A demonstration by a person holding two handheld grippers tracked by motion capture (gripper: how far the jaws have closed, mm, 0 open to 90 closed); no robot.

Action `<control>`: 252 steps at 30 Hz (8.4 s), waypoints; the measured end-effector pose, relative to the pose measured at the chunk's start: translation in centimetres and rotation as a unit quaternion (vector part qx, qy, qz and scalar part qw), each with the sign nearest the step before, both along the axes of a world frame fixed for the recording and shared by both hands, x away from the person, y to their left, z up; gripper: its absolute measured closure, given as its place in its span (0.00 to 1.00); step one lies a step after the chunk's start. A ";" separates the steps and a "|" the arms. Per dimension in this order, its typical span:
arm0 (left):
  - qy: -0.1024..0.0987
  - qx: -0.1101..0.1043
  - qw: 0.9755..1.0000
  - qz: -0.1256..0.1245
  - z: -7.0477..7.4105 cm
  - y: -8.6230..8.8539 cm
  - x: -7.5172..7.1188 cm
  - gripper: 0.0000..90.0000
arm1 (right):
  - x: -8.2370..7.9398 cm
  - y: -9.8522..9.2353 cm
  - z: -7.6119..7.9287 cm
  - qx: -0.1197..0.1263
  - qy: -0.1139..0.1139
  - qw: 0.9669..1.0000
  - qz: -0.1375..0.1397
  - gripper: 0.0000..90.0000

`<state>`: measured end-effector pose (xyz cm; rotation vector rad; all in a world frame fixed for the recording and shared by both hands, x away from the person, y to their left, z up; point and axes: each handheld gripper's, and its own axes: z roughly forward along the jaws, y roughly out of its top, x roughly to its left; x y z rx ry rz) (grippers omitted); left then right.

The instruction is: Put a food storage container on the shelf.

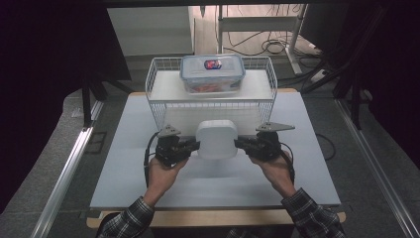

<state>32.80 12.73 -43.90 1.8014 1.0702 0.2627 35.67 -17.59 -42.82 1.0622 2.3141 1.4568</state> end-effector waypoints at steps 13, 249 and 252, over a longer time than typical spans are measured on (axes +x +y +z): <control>-0.036 0.004 0.999 0.002 4.6 0.5 1.4 0.87 | 1.7 0.4 4.3 0.017 -0.029 0.999 0.002 0.87; -0.062 0.078 0.992 -0.076 -1.4 3.3 -1.6 0.06 | 0.2 -2.0 1.4 -0.046 -0.088 0.994 0.050 0.00; -0.061 0.078 0.992 -0.073 -1.7 3.4 -2.0 0.05 | -0.1 -2.5 0.9 -0.048 -0.081 0.994 0.046 0.00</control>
